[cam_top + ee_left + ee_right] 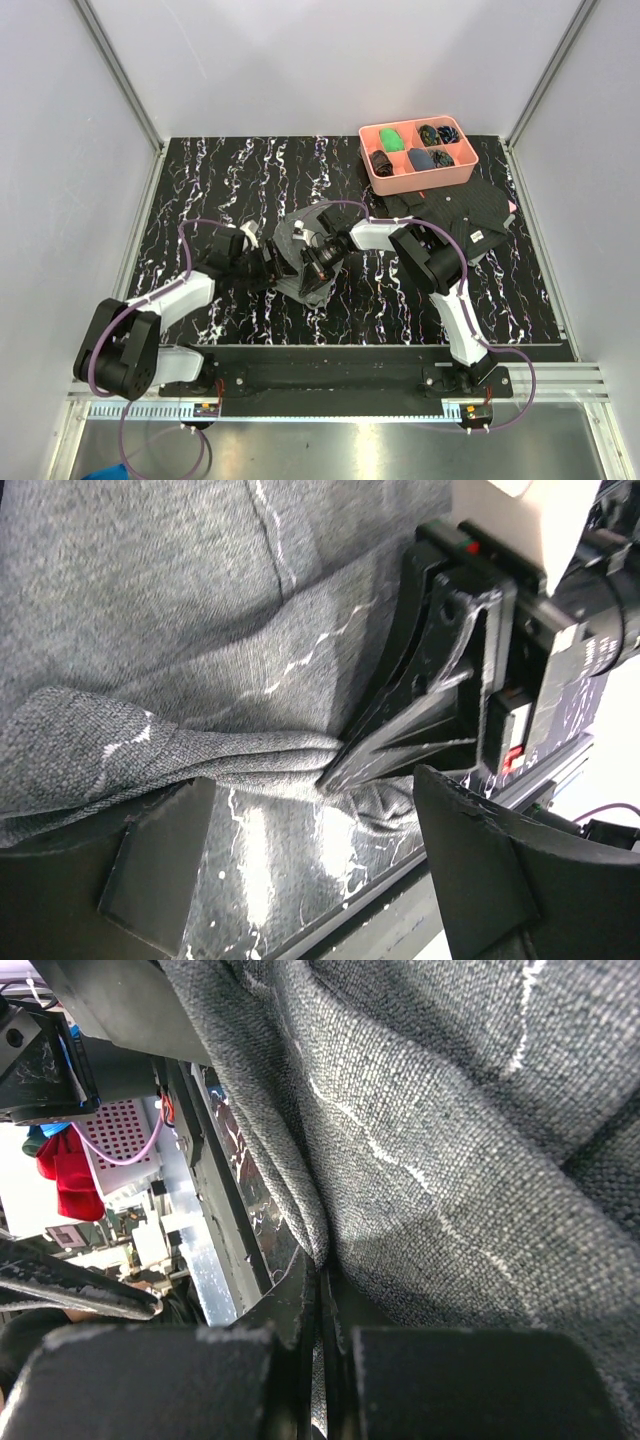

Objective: Fold the napkin, place the utensils inside, and roll it up
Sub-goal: Roll the napkin with the utensil

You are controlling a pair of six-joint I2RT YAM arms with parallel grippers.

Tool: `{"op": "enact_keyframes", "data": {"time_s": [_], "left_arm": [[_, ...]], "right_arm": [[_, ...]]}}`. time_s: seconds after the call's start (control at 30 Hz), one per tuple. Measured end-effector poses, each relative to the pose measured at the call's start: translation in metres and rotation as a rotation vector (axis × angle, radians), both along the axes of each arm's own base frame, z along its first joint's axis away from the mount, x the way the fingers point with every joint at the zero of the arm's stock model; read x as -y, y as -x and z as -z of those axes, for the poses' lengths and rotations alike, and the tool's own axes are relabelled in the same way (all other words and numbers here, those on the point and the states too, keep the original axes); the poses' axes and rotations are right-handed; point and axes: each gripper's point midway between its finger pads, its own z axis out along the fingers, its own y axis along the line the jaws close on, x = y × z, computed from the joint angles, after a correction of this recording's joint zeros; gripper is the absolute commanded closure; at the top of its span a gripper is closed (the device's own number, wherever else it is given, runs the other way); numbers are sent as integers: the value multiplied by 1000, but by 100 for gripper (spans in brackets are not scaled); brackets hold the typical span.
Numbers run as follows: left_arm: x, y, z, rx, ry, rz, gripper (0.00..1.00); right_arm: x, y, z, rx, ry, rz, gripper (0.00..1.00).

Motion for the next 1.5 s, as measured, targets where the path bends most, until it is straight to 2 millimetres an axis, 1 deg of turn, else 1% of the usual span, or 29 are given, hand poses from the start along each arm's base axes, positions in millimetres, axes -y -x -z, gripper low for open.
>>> {"op": "enact_keyframes", "data": {"time_s": [0.33,0.53,0.73,1.03,1.3,1.5], "left_arm": [[6,-12,7,7,21,-8,18],[13,-18,-2,27,73,-15,18],[15,-16,-4,23,99,-17,18],[14,-11,-16,57,123,-24,18],[16,-14,-6,53,142,-43,18],[16,-18,-7,72,148,-57,18]], "right_arm": [[-1,-1,0,0,-6,1,100],[-1,-2,1,1,-9,3,100],[-1,-2,1,0,-15,2,100],[-1,-2,1,0,-16,2,100],[-1,-1,1,0,-16,2,100],[-1,-1,1,-3,-15,4,100]]}}
